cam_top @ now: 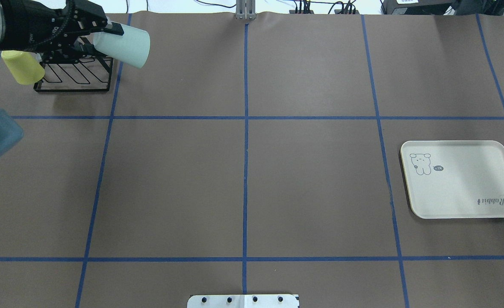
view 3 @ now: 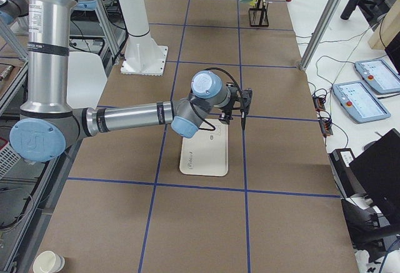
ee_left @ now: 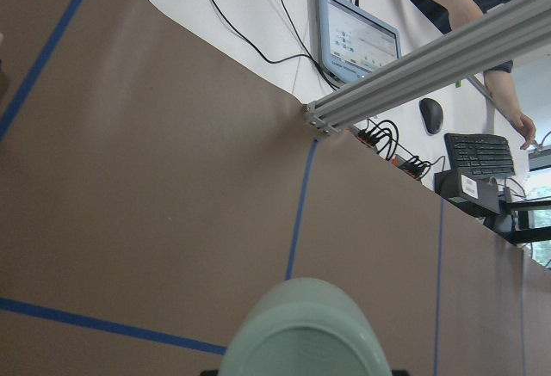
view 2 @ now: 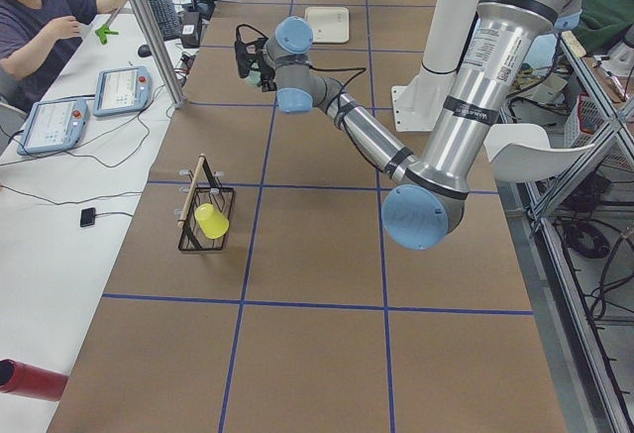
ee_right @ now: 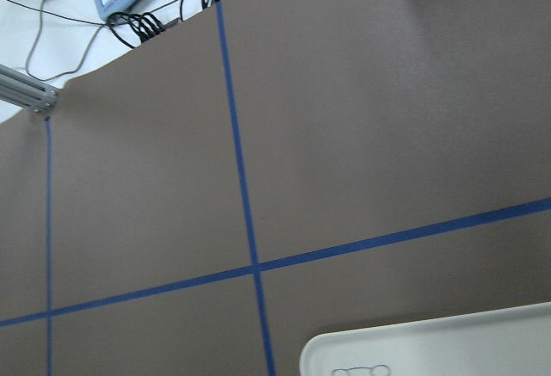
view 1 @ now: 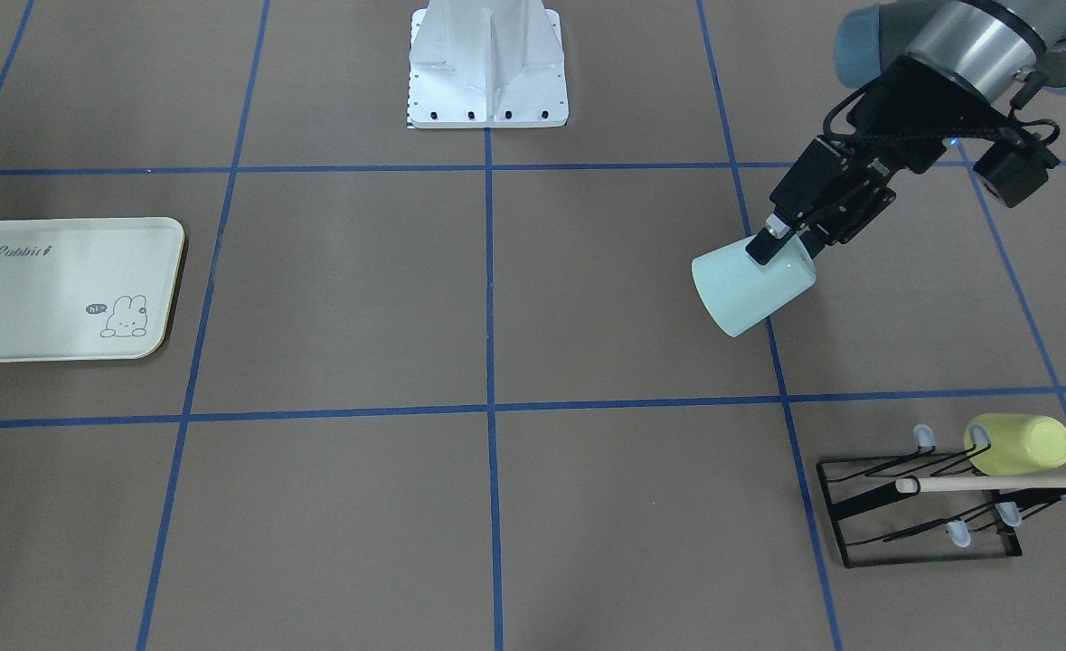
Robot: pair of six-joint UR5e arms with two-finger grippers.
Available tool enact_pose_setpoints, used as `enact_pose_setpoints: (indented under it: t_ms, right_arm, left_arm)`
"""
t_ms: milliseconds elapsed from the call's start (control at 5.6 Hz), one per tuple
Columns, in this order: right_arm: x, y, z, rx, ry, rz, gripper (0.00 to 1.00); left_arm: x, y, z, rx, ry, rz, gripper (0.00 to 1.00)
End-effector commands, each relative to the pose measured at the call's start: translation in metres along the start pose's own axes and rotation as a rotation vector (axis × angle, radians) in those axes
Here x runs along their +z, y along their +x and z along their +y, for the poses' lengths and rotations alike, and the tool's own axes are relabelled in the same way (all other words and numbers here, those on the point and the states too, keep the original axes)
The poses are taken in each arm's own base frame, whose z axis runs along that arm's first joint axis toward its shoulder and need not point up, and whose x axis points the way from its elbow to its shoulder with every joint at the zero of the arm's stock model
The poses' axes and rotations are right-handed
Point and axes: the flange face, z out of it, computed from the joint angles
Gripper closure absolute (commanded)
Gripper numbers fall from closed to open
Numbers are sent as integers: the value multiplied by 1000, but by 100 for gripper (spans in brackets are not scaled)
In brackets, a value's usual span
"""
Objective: Left arm grabs green cup and hands to right arm on tray
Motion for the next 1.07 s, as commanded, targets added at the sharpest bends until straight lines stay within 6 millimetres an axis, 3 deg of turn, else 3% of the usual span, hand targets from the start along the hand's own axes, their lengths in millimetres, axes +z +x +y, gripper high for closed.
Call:
enact_pose_setpoints:
  t_ms: [0, 179, 357, 714, 893]
  right_arm:
    - [34, -48, 21, -76, -78, -122, 0]
    - [42, -66, 35, -104, -126, -178, 0]
    - [44, -112, 36, -39, -160, -280, 0]
    - [55, -144, 70, -37, -211, -465, 0]
    - [86, -174, 91, 44, -194, -562, 0]
  left_arm:
    - [-4, 16, 27, -117, -64, 98, 88]
    - [-1, 24, 54, -173, -134, 154, 88]
    - [3, 27, 77, -217, -197, 192, 88]
    - [20, 27, 134, -237, -355, 269, 91]
    - [28, 44, 158, -283, -426, 293, 91]
